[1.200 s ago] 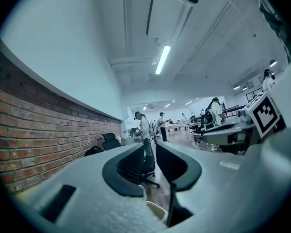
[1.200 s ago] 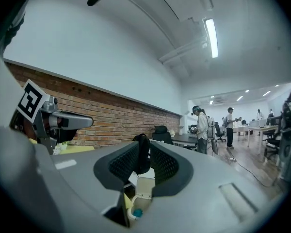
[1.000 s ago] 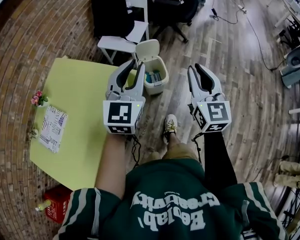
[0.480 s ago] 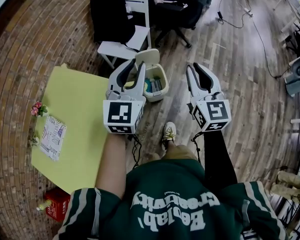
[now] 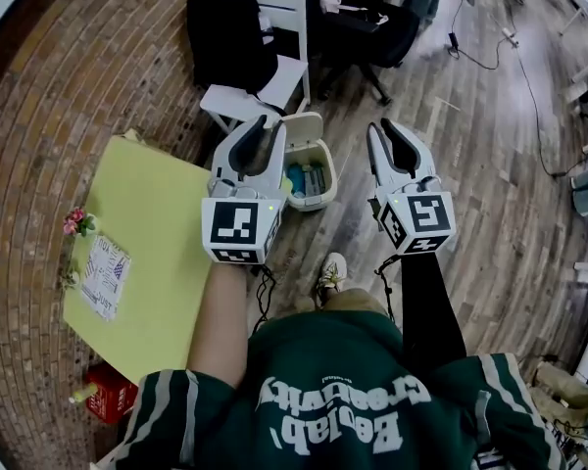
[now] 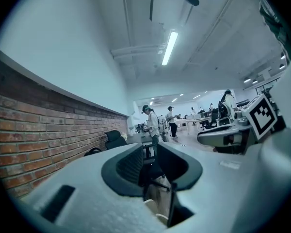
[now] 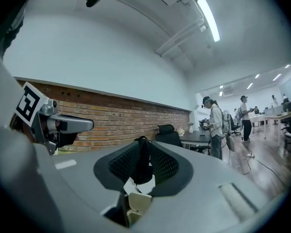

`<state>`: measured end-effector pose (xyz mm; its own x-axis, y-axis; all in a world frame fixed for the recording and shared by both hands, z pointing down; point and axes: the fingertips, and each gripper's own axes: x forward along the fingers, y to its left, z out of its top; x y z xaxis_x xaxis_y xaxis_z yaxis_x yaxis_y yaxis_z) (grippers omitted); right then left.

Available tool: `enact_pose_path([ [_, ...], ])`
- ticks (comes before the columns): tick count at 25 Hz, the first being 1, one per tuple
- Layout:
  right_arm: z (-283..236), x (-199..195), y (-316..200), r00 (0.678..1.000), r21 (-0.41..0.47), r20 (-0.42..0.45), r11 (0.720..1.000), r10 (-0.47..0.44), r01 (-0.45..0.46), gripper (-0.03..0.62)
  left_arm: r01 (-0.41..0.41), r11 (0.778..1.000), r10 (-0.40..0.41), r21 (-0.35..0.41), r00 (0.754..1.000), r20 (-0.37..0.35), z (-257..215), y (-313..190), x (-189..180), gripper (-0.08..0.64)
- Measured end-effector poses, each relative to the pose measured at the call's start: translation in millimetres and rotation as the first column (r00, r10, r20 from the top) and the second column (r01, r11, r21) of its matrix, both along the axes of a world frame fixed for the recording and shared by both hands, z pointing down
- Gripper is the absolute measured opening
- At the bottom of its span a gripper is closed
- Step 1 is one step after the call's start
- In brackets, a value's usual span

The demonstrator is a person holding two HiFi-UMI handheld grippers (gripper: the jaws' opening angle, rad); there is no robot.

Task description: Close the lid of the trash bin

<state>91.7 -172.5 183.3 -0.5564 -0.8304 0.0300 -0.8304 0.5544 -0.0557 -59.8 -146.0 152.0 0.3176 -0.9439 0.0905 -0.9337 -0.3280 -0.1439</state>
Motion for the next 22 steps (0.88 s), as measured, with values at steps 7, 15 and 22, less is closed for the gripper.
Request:
enact_pose_path([
  [7,19,-5,-51,0.999,-0.025,0.015,0.999,-0.038,0.038,0.087,0.068,0.997,-0.068,-0.018,0.997,0.027,12,-30,-25,0.095],
  [15,27,-8,-85,0.998,-0.022,0.014,0.998,-0.063,0.064,0.087,0.103,0.994,-0.102,-0.031,0.994,0.031,26,-56,-44,0.095],
  [22,48,-8,-89,0.997,-0.056,0.016,0.995,-0.077,0.078,0.089,0.084,0.996,-0.083,-0.031,0.996,0.031,33,-71,-41,0.095],
])
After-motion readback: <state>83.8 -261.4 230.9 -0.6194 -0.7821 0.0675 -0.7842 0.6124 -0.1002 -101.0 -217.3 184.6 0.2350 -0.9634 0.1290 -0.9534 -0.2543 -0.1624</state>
